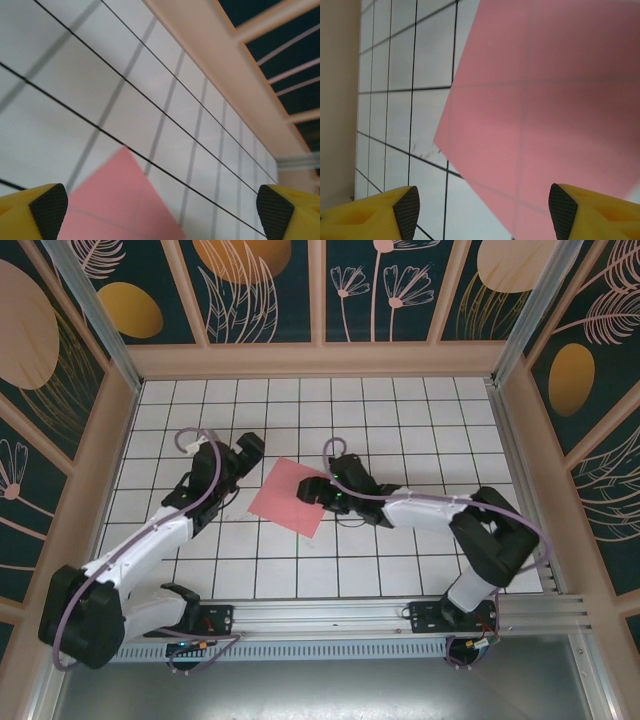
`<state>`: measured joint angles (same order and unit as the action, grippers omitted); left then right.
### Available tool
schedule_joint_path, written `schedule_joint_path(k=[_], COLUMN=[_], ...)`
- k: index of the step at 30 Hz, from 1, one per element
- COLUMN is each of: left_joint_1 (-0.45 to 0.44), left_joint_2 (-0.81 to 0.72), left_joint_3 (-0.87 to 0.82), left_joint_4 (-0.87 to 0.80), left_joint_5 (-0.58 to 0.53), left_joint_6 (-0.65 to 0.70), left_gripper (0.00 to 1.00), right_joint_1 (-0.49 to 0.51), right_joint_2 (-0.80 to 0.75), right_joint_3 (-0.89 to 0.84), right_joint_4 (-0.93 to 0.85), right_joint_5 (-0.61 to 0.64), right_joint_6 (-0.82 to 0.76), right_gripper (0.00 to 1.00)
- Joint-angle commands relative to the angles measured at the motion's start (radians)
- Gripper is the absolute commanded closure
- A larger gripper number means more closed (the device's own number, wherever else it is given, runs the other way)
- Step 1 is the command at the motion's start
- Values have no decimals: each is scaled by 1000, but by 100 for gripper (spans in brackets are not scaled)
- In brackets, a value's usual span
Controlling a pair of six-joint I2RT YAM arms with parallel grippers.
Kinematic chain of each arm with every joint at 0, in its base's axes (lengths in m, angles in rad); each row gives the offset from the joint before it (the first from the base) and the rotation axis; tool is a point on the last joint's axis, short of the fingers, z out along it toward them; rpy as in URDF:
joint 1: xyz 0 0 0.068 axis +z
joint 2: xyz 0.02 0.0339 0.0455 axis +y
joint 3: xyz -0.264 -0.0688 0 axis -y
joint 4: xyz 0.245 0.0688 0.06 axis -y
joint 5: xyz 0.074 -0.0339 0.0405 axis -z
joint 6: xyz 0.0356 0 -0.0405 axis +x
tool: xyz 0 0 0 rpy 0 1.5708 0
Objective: Fold a paper plane with a square sheet of paper (pick it up from the middle)
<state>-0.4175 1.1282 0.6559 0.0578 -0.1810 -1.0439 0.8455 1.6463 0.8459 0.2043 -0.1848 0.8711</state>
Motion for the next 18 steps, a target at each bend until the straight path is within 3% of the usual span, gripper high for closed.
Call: schedule_joint_path(k=[1,10,18], left_joint_1=[17,20,20], left_joint_2=[-78,-177,-155], left_joint_3=[-54,-113,-114], left_joint_4=[-92,-63,-7], left_joint_5=[-127,-136,-22], left_joint_6=[87,187,245], left_gripper=[1,1,1], right_joint_1=[46,71,-7], right_joint_2=[71,166,81], right_joint_3=[68,89,-2], right_joint_4=[-36,-113,-331], right_joint_5=[14,-44,-3], right_joint_6=[34,-14,-270], right_gripper=[28,32,36])
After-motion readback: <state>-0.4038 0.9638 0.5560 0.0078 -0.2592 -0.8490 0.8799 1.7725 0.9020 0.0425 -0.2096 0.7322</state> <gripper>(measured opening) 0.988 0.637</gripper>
